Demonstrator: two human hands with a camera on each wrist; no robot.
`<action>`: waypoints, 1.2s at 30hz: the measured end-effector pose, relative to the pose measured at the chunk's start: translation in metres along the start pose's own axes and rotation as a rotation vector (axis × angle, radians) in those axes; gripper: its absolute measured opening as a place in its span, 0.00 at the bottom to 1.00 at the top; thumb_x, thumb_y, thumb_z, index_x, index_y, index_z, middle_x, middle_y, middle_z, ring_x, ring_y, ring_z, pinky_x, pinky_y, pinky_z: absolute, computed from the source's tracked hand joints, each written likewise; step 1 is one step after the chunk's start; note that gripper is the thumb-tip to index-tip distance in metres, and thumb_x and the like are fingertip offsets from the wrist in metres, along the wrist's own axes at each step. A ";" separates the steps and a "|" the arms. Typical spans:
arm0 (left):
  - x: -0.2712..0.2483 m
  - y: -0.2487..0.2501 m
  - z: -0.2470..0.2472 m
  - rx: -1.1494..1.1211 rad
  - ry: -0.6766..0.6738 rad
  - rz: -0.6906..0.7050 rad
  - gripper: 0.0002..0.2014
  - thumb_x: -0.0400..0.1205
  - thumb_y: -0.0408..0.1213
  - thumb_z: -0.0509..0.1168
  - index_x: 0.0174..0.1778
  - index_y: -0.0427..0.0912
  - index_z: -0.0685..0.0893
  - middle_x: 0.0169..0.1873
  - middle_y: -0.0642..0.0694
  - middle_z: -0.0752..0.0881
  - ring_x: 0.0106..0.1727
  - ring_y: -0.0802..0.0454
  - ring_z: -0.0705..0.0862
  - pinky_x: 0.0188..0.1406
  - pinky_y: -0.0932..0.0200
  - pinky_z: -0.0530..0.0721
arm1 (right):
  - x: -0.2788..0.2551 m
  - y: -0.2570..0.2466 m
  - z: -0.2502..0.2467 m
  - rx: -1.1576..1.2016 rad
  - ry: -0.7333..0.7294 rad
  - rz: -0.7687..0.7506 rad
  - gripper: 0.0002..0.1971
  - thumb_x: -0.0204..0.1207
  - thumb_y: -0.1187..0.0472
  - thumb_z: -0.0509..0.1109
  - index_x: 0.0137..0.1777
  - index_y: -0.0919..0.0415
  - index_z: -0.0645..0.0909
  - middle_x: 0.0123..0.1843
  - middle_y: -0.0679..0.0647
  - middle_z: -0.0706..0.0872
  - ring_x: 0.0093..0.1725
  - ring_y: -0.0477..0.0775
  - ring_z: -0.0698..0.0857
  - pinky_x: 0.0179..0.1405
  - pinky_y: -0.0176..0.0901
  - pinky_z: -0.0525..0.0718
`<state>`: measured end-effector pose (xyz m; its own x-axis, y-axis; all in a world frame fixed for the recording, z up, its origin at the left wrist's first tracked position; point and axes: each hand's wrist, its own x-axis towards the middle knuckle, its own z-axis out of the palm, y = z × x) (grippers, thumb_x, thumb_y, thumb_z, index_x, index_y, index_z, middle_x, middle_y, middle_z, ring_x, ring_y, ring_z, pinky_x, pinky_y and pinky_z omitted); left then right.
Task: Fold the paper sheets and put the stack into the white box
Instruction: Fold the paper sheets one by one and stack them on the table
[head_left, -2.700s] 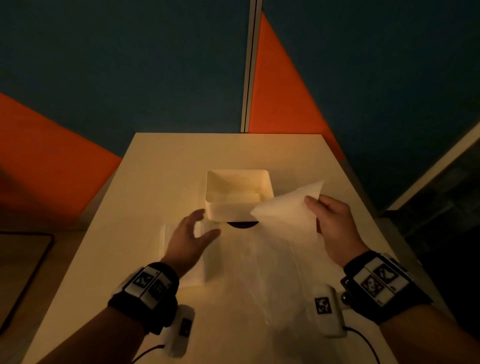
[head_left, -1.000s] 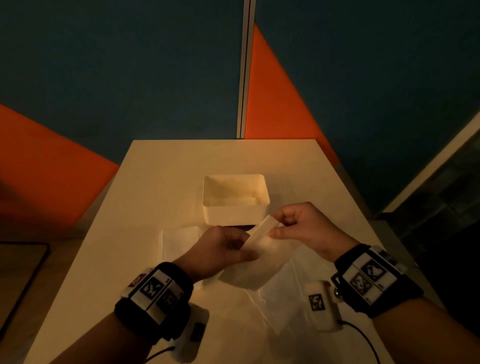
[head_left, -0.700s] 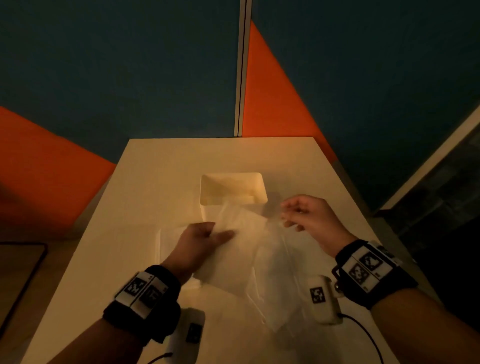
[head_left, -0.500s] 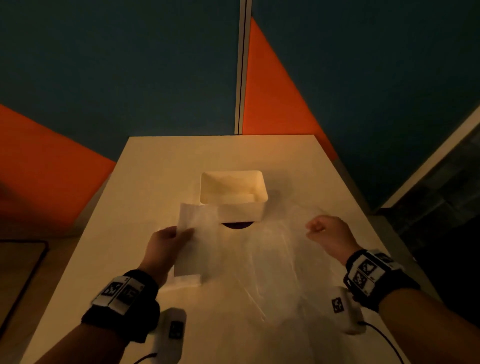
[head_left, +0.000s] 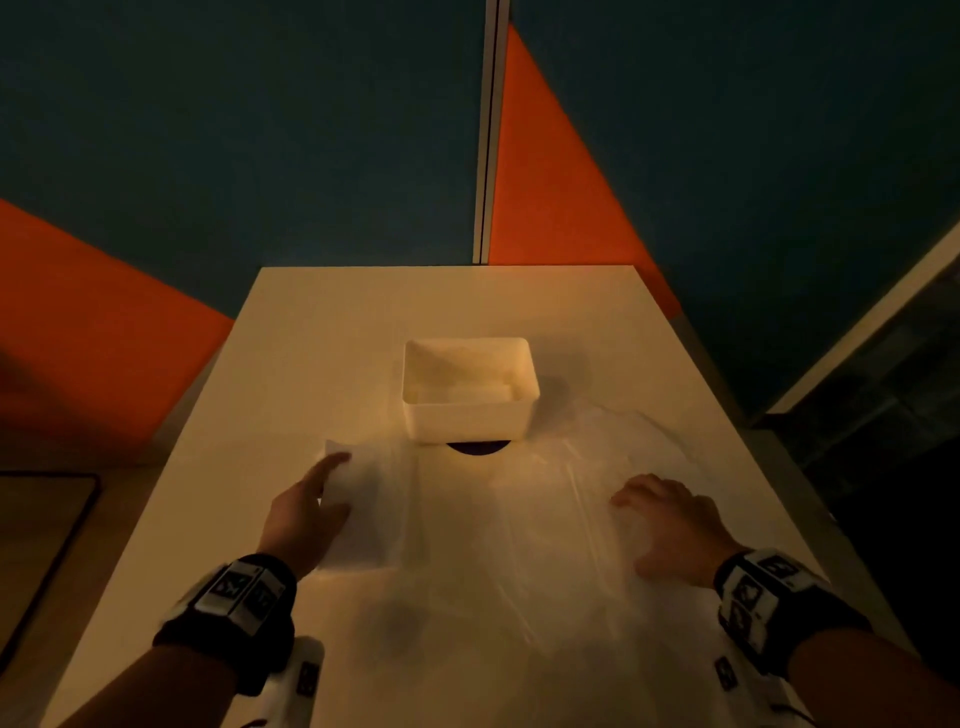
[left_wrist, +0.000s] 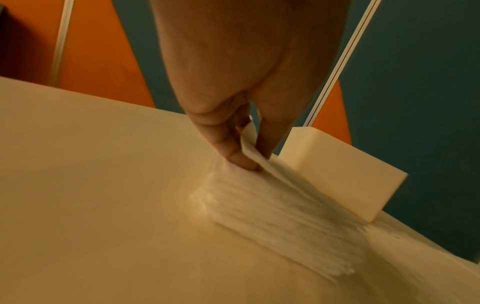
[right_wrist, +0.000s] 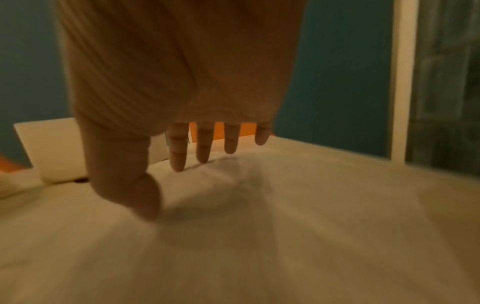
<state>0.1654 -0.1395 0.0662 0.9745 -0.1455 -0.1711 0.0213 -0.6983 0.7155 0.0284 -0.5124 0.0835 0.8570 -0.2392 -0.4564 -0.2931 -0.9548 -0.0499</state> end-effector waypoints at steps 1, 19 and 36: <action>0.001 -0.001 0.000 0.013 -0.005 -0.009 0.24 0.77 0.29 0.68 0.68 0.52 0.79 0.55 0.38 0.85 0.47 0.45 0.80 0.48 0.57 0.77 | 0.000 0.003 -0.004 -0.026 -0.001 -0.020 0.35 0.65 0.51 0.74 0.71 0.36 0.64 0.75 0.40 0.61 0.74 0.51 0.64 0.71 0.53 0.66; 0.005 -0.005 -0.001 0.121 -0.058 -0.024 0.16 0.76 0.35 0.71 0.60 0.47 0.85 0.56 0.40 0.85 0.54 0.42 0.82 0.53 0.56 0.76 | -0.001 -0.007 -0.049 -0.276 -0.062 -0.137 0.07 0.74 0.53 0.69 0.38 0.41 0.74 0.46 0.40 0.77 0.60 0.46 0.72 0.73 0.57 0.53; 0.003 0.011 0.014 0.030 -0.018 -0.101 0.38 0.75 0.34 0.72 0.79 0.41 0.62 0.73 0.34 0.71 0.71 0.35 0.71 0.69 0.47 0.69 | -0.033 -0.039 -0.096 1.164 0.453 -0.069 0.07 0.78 0.65 0.67 0.46 0.52 0.82 0.44 0.48 0.88 0.44 0.45 0.86 0.37 0.38 0.79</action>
<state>0.1650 -0.1572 0.0636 0.9635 -0.0853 -0.2538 0.1127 -0.7306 0.6734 0.0527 -0.4839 0.1858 0.8863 -0.4549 -0.0869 -0.2444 -0.2999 -0.9221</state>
